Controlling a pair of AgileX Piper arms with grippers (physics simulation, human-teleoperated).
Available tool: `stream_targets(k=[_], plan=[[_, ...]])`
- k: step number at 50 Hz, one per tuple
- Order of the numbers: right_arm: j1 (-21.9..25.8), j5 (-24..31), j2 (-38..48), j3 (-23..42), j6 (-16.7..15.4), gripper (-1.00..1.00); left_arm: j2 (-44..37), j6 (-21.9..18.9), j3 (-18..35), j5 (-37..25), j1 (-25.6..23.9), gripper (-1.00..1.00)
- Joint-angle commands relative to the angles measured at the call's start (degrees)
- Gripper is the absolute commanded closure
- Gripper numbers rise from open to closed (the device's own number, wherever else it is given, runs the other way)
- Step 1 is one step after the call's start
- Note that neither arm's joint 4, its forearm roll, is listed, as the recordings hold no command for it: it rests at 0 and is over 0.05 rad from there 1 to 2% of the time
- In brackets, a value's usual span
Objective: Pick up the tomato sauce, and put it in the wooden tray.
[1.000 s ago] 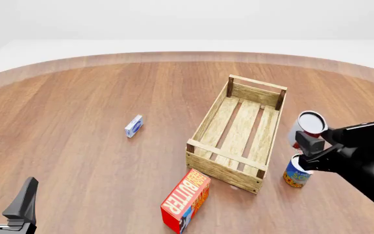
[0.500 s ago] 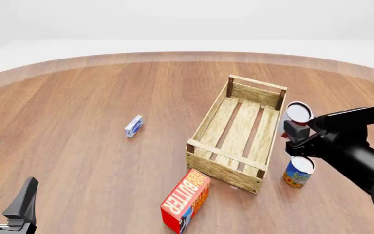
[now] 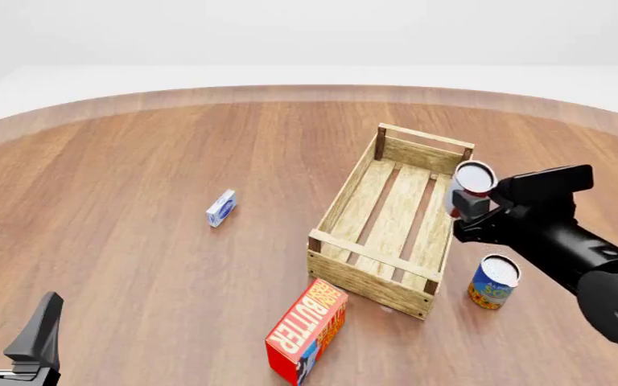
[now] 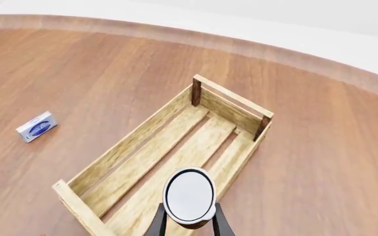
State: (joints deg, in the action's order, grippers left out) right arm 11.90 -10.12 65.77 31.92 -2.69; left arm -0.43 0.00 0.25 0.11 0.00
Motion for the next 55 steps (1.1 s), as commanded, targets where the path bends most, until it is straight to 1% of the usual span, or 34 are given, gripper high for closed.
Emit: stream_targets(k=[1, 26, 50, 55], plan=[[0.0, -2.3, 3.5, 1.3, 1.0, 1.0, 0.0, 0.0, 0.0, 0.0, 0.0, -1.0], [0.5, -8.2, 13.4, 3.8, 1.6, 1.0, 0.0, 0.0, 0.0, 0.0, 0.0, -1.0], [1.0, -11.7, 21.3, 7.1, 1.7, 1.0, 0.0, 0.0, 0.0, 0.0, 0.0, -1.0], [1.2, -12.5, 22.6, 7.6, 2.1, 1.0, 0.0, 0.0, 0.0, 0.0, 0.0, -1.0]])
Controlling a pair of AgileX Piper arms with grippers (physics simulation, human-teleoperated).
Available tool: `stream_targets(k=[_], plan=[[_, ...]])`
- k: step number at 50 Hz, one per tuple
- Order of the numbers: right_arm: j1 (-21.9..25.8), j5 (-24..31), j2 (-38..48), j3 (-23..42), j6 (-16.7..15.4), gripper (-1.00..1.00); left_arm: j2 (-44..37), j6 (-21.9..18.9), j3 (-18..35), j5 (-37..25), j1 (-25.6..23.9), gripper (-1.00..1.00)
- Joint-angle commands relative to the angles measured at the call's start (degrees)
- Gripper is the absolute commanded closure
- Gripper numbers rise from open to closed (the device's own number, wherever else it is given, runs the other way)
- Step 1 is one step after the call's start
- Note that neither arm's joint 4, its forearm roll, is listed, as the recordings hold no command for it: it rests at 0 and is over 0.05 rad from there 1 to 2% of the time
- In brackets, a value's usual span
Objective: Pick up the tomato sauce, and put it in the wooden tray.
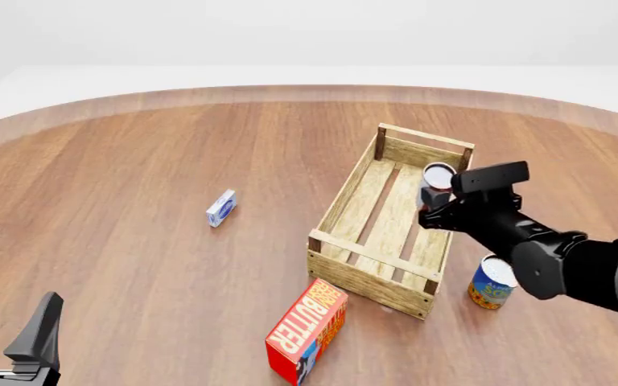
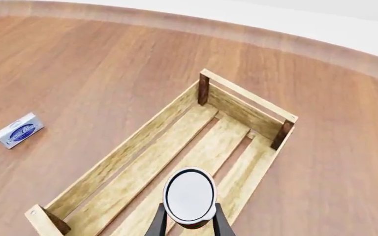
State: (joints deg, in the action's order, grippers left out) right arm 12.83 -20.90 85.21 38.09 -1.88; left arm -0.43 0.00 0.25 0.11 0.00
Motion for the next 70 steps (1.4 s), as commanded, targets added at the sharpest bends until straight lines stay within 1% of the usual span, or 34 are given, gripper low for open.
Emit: stream_targets(k=[1, 21, 56, 70], plan=[[0.3, -2.0, 3.7, 1.5, 1.2, 1.0, 0.0, 0.0, 0.0, 0.0, 0.0, -1.0], [1.0, -4.8, 10.1, 4.4, 2.1, 1.0, 0.0, 0.0, 0.0, 0.0, 0.0, -1.0], [1.7, -8.0, 18.9, 8.9, 3.1, 1.0, 0.0, 0.0, 0.0, 0.0, 0.0, -1.0], [1.2, -7.6, 20.7, 10.6, 3.4, 1.0, 0.0, 0.0, 0.0, 0.0, 0.0, -1.0]])
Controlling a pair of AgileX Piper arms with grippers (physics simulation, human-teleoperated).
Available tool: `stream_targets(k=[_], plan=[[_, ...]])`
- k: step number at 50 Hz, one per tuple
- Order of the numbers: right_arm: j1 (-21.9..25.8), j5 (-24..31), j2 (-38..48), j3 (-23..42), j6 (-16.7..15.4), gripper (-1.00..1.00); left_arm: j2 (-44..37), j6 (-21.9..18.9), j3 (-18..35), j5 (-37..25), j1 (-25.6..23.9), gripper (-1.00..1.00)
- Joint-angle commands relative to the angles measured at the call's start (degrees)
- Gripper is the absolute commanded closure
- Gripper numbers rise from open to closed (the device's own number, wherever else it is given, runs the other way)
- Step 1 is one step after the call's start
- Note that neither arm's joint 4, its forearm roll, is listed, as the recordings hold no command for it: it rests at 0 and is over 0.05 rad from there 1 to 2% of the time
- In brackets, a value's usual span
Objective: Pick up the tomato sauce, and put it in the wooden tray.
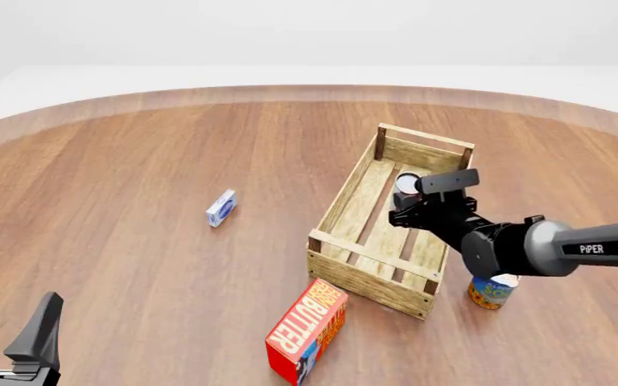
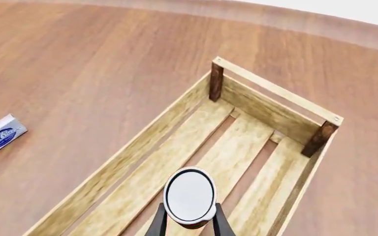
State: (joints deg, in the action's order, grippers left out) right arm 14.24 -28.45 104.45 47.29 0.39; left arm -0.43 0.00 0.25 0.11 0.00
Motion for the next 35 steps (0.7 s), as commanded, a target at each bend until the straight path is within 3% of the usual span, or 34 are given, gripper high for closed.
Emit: stream_targets(k=[1, 35], plan=[[-0.2, 0.0, 1.5, 1.4, 1.2, 1.0, 0.0, 0.0, 0.0, 0.0, 0.0, -1.0], [-0.2, -1.6, 6.0, 2.9, 1.4, 1.0, 0.0, 0.0, 0.0, 0.0, 0.0, -1.0]])
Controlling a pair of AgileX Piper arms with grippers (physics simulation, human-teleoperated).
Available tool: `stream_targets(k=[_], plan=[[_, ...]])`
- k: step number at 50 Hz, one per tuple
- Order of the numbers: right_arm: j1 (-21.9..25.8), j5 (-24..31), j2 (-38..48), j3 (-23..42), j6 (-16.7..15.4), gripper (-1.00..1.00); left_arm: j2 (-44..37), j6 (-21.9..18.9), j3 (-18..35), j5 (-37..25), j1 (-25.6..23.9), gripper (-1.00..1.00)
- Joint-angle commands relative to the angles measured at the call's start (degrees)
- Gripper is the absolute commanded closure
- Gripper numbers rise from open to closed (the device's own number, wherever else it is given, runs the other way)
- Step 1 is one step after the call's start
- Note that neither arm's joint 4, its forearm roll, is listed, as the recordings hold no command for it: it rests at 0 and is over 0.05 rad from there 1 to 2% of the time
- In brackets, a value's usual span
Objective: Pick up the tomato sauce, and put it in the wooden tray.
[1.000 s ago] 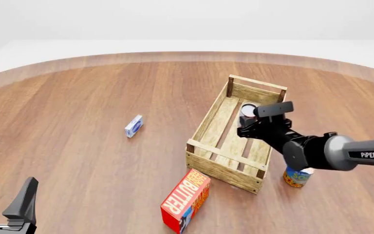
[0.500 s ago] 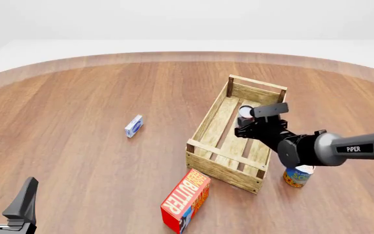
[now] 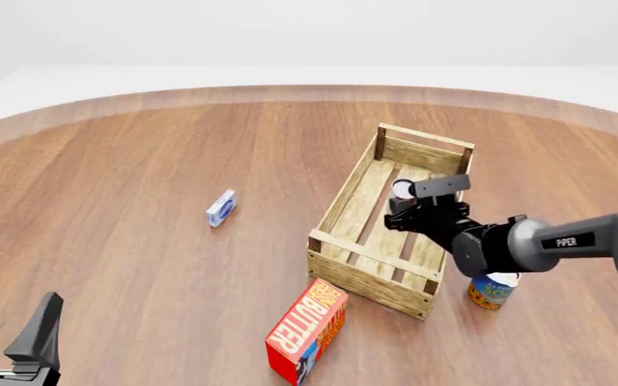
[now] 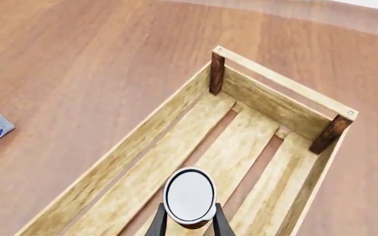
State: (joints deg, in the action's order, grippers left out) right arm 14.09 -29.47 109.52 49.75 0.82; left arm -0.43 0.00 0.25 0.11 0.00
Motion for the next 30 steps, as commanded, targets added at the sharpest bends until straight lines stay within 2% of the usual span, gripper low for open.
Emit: stream_targets(k=[1, 7, 8, 30], plan=[[-0.1, -0.7, 1.0, 0.4, 1.0, 1.0, 0.0, 0.0, 0.0, 0.0, 0.0, -1.0], [-0.6, -1.0, 0.6, 0.1, 0.6, 1.0, 0.0, 0.0, 0.0, 0.0, 0.0, -1.0], [-0.5, -1.0, 0.4, 0.0, 0.7, -1.0, 0.0, 0.0, 0.0, 0.0, 0.0, -1.0], [-0.9, 0.0, -2.3, -1.1, 0.4, -1.0, 0.0, 0.0, 0.0, 0.0, 0.0, -1.0]])
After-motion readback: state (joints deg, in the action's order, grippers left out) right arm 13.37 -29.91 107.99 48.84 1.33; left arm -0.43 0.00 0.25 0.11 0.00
